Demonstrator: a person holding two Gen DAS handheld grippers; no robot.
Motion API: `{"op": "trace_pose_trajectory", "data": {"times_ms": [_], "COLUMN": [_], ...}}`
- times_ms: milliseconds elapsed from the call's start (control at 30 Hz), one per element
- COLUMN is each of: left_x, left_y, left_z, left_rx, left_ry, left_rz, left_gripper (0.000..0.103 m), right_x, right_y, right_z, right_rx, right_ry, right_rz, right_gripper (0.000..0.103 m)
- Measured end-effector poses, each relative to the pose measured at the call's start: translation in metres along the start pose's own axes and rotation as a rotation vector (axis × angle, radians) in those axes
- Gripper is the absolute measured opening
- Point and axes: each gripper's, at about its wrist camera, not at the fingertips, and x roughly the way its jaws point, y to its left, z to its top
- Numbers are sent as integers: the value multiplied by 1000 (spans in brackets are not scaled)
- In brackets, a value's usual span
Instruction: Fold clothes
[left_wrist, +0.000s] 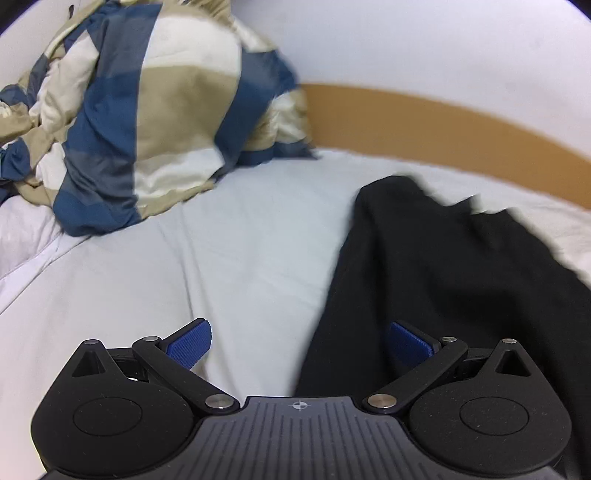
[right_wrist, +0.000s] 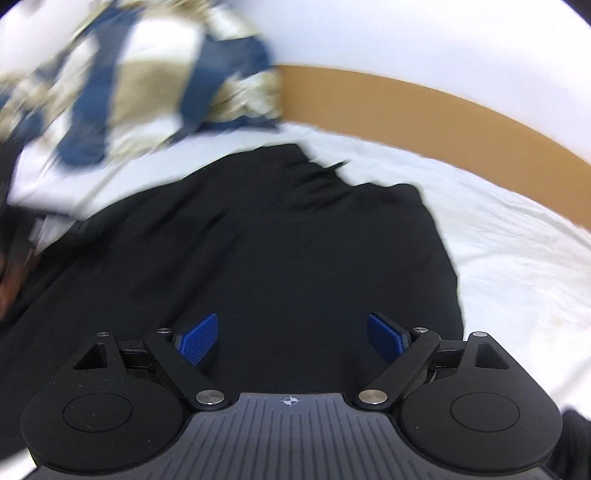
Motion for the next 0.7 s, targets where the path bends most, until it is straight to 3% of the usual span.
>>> {"op": "trace_pose_trajectory", "data": {"times_ms": [67,167,300,433,500,600,700], "left_x": [-38,-96,-161,-213,-241,-277,-310], "left_y": [6,1,-6,-6,13,33,51], "left_z": [-16,-49,-88,-144,-173,-200,-214], "left_rx": [49,216,353,452,437,363,356], "left_ry": [41,34,77,122,52,26,26], "left_rz": [-74,-89,-87,-77,-78,-98,-136], "left_gripper": [102,102,102,102,102,102,103], "right_x": [-11,-39,-88,-144,-170,-217,-258], "right_y": [4,-7,-3,14,16,20,31], "right_z": [-22,-54,-86,-130,-158,-202,-225], "right_rx": [38,165,99,39,81,111,15], "right_ry": [54,40,81,48,14,-37,-48], "right_rz": [-4,18,20,0,6,33,76], "right_gripper": [90,90,90,90,90,90,90]}}
